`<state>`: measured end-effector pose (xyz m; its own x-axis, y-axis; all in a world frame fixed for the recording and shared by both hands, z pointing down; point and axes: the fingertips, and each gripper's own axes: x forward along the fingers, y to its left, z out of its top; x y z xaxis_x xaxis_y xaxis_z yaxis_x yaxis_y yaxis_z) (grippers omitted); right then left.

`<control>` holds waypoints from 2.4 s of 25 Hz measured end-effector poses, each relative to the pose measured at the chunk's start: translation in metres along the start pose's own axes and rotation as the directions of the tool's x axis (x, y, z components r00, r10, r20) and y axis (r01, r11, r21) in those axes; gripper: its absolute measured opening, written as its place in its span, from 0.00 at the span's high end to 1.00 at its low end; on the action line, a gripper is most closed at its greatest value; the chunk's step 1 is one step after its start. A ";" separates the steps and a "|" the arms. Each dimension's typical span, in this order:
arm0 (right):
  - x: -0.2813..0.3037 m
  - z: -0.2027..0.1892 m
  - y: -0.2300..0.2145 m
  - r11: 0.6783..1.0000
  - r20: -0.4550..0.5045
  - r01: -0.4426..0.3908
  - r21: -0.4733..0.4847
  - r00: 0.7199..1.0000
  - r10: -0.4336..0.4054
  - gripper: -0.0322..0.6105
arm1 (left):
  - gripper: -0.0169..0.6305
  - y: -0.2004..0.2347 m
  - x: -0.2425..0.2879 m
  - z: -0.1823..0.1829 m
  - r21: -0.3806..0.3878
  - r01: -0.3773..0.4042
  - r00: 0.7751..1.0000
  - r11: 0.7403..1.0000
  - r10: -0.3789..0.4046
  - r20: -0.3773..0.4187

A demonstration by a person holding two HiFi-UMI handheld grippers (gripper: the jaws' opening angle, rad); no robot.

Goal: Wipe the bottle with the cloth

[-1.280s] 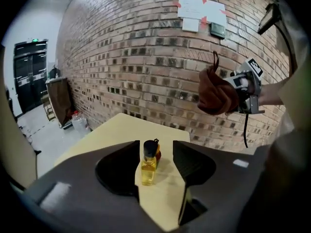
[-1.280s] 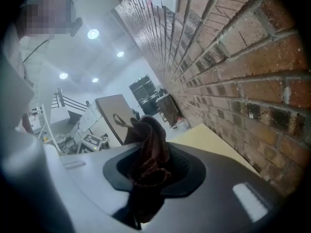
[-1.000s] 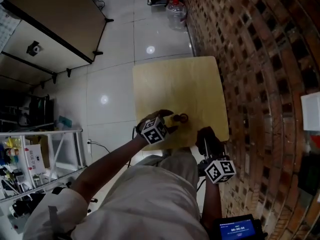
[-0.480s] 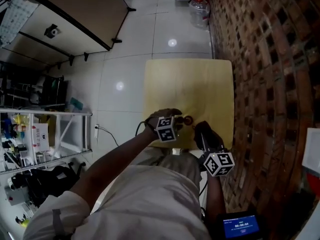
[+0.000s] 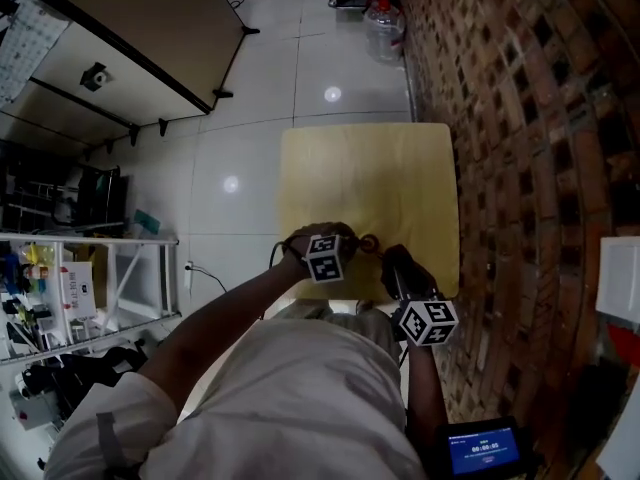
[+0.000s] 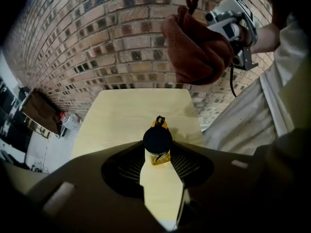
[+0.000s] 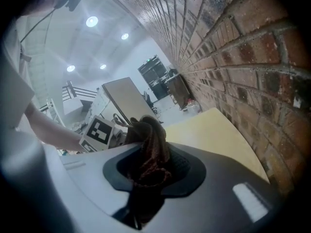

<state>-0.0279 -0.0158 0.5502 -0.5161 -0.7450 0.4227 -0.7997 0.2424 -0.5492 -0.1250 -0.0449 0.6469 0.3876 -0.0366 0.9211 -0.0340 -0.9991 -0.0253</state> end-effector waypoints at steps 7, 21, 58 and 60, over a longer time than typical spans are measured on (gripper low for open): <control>-0.001 -0.020 -0.020 1.000 -0.026 0.014 0.027 1.000 -0.013 0.81 | 0.66 -0.002 0.003 0.006 -0.028 0.010 1.000 1.000 -0.010 0.002; 0.027 -0.073 -0.045 0.992 -0.112 0.007 0.127 0.994 0.007 0.81 | 0.70 0.007 -0.002 -0.008 -0.589 -0.056 0.993 0.806 0.107 0.052; 0.083 -0.102 -0.054 0.979 -0.254 -0.060 0.195 0.961 0.109 0.81 | 0.71 -0.013 -0.015 0.042 -0.658 0.205 0.953 0.724 0.006 0.304; 0.085 -0.113 -0.060 0.984 -0.313 -0.034 0.174 0.946 0.087 0.82 | 0.71 -0.014 -0.018 0.044 -0.657 0.205 0.950 0.725 0.016 0.313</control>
<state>-0.0582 -0.0241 0.7006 -0.6539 -0.4891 0.5772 -0.7166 0.1557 -0.6799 -0.0907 -0.0309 0.6132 0.6559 -0.0571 0.7527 -0.5509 -0.7180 0.4255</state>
